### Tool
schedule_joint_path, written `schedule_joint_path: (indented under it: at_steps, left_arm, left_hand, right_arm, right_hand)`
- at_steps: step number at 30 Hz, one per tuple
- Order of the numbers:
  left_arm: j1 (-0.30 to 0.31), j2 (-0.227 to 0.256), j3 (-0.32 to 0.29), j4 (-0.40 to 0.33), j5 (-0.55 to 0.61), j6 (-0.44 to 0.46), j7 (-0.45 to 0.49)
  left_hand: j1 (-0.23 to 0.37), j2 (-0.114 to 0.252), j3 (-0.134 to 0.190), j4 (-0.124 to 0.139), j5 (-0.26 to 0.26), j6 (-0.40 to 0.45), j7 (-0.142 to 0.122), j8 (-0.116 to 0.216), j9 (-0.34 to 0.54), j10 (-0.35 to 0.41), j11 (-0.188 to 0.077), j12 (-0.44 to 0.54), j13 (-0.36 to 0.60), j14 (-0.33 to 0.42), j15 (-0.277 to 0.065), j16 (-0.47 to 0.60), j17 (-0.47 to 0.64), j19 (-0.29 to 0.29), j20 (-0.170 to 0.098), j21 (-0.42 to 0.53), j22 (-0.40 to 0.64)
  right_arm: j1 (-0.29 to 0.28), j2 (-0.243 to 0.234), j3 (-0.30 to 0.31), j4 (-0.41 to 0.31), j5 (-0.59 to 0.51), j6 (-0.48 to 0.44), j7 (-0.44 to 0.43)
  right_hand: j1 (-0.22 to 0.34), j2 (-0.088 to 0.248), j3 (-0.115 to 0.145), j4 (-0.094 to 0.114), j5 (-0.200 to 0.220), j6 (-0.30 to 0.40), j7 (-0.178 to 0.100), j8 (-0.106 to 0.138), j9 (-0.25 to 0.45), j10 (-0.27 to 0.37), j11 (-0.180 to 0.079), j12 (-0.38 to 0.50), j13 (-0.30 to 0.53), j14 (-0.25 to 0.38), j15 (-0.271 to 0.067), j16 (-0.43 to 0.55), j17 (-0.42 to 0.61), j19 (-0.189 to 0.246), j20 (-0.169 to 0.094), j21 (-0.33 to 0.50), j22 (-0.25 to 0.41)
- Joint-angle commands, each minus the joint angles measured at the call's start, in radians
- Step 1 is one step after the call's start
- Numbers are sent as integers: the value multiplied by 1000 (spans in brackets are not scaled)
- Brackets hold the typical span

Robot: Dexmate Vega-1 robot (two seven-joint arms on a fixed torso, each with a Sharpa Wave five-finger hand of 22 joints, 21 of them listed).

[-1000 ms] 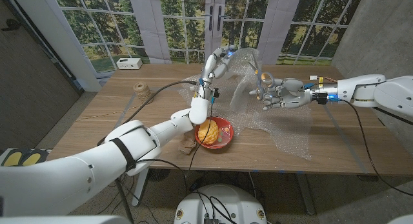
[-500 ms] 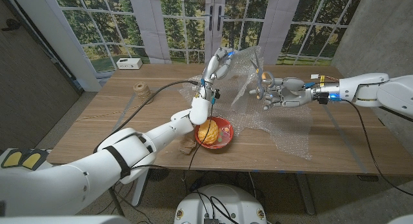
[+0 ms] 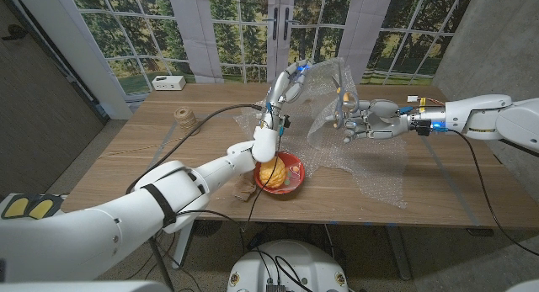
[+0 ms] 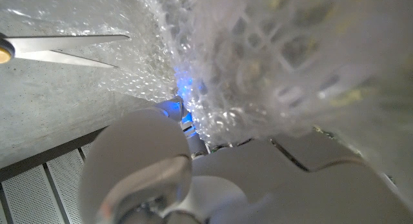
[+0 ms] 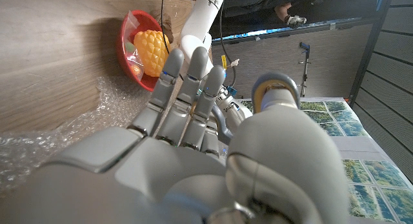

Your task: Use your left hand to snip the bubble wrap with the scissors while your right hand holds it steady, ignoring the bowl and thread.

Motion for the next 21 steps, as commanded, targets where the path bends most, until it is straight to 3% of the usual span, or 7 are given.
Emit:
schedule_joint_path:
  at_steps: [1,7,11,21]
  left_arm:
    - [-47,-55,4,131,106,15,114]
    - [-54,-66,2,149,117,39,114]
    - [-62,-71,8,156,112,47,114]
    - [-78,-79,31,158,75,43,114]
  left_hand:
    - [-8,-4,12,-25,-6,22,-9,-11,-18,14,13,-2,16,21,-29,-7,-10,4,-82,15,16]
    - [-14,-6,12,-39,-12,44,-7,-18,-38,14,24,-8,29,30,-29,-7,-12,0,-82,19,12]
    - [-10,-12,5,-61,-17,70,-2,-23,-57,7,29,-8,47,33,-30,-9,-15,-4,-84,30,11]
    - [-16,-8,-10,-80,-22,79,-6,-55,-92,7,29,-19,51,36,-30,-10,-16,-5,-82,40,-8]
  right_arm:
    - [13,14,-13,6,15,-24,4]
    - [18,15,-18,9,14,-28,4]
    - [18,13,-17,8,21,-38,-1]
    - [-27,2,16,-4,28,-23,-15]
  right_hand:
    - [1,9,-3,1,4,0,-1,4,3,12,0,1,-5,9,-114,-2,2,6,-1,-5,1]
    - [0,9,-5,0,4,0,-1,4,2,12,-1,5,-1,9,-114,-4,4,7,-1,-7,1]
    - [-2,10,-6,1,5,-1,-1,3,2,9,2,7,3,10,-114,-7,3,8,-1,-9,1]
    - [-2,12,-9,-1,5,-4,2,3,1,10,1,5,-3,12,-114,-9,6,9,0,-13,1]
